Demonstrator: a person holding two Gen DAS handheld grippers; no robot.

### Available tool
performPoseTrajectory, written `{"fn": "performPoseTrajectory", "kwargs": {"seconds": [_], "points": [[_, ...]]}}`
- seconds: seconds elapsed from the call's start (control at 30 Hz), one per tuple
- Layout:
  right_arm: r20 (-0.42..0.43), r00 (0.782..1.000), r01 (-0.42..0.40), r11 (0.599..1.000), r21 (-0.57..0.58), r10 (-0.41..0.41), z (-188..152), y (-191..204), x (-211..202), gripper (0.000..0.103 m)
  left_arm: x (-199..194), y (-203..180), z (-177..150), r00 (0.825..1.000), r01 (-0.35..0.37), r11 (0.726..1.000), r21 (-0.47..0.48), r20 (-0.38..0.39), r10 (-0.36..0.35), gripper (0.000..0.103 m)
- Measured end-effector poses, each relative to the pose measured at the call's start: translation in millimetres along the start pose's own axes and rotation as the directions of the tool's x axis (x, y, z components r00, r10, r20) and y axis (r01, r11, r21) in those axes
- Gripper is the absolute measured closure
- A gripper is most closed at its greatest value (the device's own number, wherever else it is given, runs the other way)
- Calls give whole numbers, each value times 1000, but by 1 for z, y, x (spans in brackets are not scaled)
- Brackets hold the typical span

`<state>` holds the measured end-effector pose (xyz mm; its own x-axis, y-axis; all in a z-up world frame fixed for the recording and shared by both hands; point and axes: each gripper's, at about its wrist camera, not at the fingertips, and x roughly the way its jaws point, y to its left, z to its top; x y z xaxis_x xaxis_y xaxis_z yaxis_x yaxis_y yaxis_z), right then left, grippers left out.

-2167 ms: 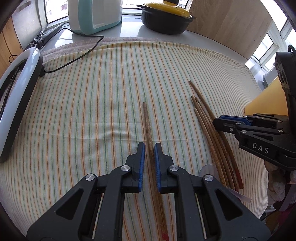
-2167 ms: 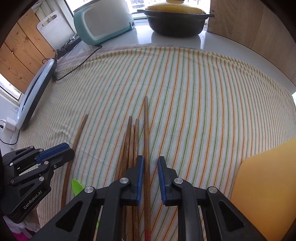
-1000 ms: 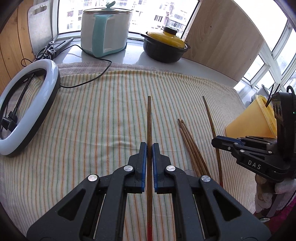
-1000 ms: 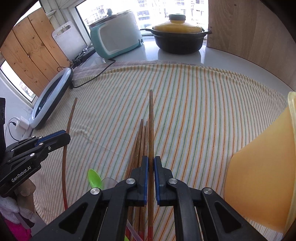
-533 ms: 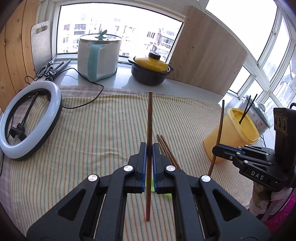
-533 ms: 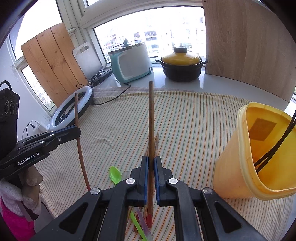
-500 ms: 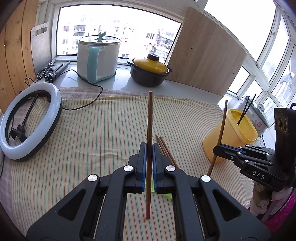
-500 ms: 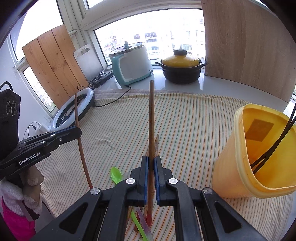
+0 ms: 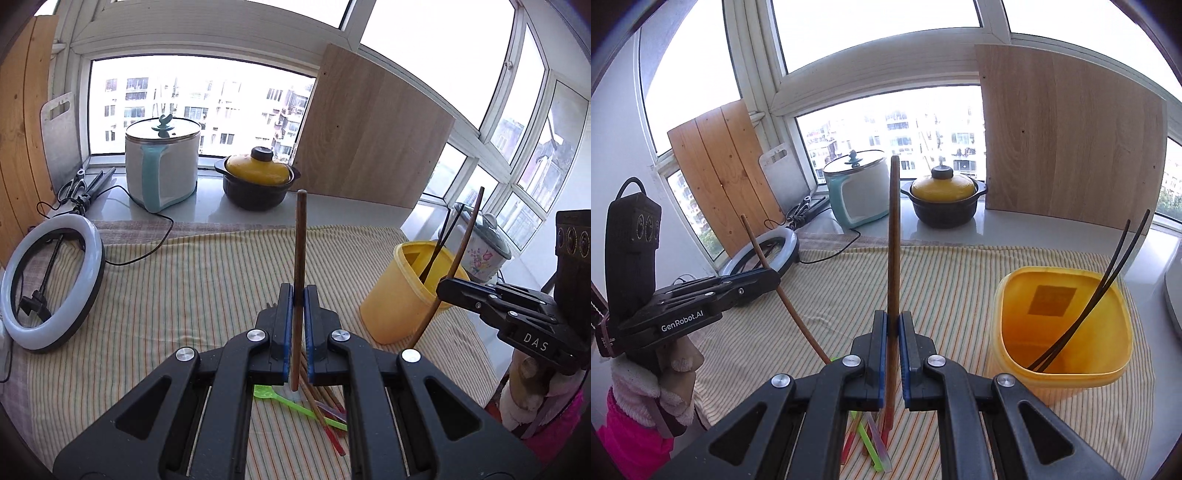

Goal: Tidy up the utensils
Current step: 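Lift the wooden chopsticks with both tools and carry them over the yellow container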

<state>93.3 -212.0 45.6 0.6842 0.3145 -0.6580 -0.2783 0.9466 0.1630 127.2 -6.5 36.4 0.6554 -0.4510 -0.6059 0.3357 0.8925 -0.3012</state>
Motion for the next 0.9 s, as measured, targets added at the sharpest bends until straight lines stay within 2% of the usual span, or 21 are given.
{"fn": "performPoseTrajectory", "kwargs": {"seconds": [0.37,0.9], "points": [[117,992,45,998,51,-51,17,-34,-56,99,-5,-41,18,997,65,997,51,37,-67,99],[205,965,133,978,160,-165,31,-90,-98,99,-4,-88,57,986,127,987,96,96,-136,99]]}}
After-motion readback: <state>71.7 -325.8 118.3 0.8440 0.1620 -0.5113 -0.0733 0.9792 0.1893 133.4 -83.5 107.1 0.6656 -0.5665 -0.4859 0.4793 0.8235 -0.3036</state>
